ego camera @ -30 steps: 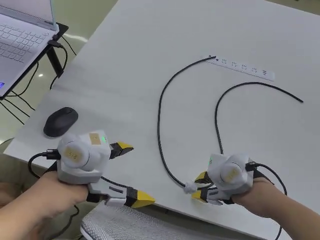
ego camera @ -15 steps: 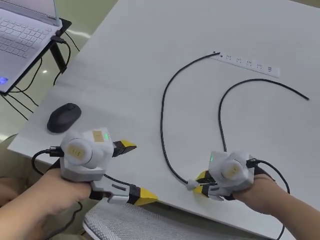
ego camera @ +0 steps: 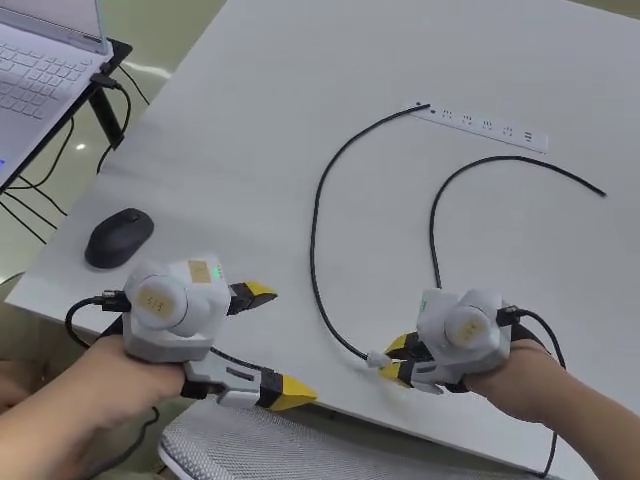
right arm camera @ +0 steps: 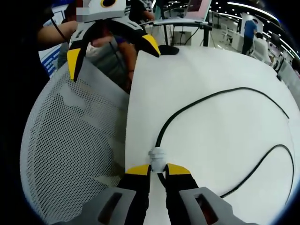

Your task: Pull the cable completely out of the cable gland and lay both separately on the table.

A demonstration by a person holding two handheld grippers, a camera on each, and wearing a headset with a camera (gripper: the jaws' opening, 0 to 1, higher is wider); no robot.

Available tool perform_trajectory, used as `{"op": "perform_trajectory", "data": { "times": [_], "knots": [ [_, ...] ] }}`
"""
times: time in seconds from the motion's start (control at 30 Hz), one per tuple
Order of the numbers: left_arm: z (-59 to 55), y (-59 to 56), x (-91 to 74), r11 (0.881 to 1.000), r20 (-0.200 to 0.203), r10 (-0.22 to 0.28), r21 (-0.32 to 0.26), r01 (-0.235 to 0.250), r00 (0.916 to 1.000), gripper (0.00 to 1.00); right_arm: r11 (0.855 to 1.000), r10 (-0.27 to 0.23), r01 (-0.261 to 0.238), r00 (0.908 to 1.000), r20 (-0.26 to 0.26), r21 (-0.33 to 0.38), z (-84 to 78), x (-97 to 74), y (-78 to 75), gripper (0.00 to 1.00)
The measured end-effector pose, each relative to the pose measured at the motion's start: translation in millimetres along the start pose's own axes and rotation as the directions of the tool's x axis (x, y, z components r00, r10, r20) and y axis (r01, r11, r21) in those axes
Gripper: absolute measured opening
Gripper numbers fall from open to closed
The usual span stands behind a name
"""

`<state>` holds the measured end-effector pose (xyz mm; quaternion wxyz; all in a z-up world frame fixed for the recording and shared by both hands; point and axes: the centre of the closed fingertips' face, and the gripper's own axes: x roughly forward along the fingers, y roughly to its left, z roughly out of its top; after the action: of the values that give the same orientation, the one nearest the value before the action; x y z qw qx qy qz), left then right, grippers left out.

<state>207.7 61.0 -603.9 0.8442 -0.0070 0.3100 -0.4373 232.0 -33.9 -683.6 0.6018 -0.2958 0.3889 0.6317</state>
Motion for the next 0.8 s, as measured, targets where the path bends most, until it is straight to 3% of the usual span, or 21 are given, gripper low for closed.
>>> {"op": "perform_trajectory", "data": {
  "times": [0.43, 0.6, 0.8],
  "knots": [
    [28.1, -9.1, 8.5, 0.997, 0.015, -0.047, 0.063, 0.046, 0.9988, 0.8, 0.999, -0.043, 0.044, 0.9977, 0.053, -0.012, 21.3, -44.3, 3.7, 0.06],
    [49.6, -11.9, 9.9, 0.995, 0.05, -0.07, 0.08, 0.066, 0.9963, 0.77, 0.999, -0.048, 0.048, 0.9963, 0.072, -0.01, 30.5, -64.1, 6.8, 0.06],
    [67.7, -23.4, 16.3, 0.985, 0.054, -0.117, 0.133, 0.109, 0.9917, 0.74, 0.997, -0.054, 0.058, 0.9945, 0.09, -0.04, 40.7, -79.6, 10.9, 0.06]
  ]
}}
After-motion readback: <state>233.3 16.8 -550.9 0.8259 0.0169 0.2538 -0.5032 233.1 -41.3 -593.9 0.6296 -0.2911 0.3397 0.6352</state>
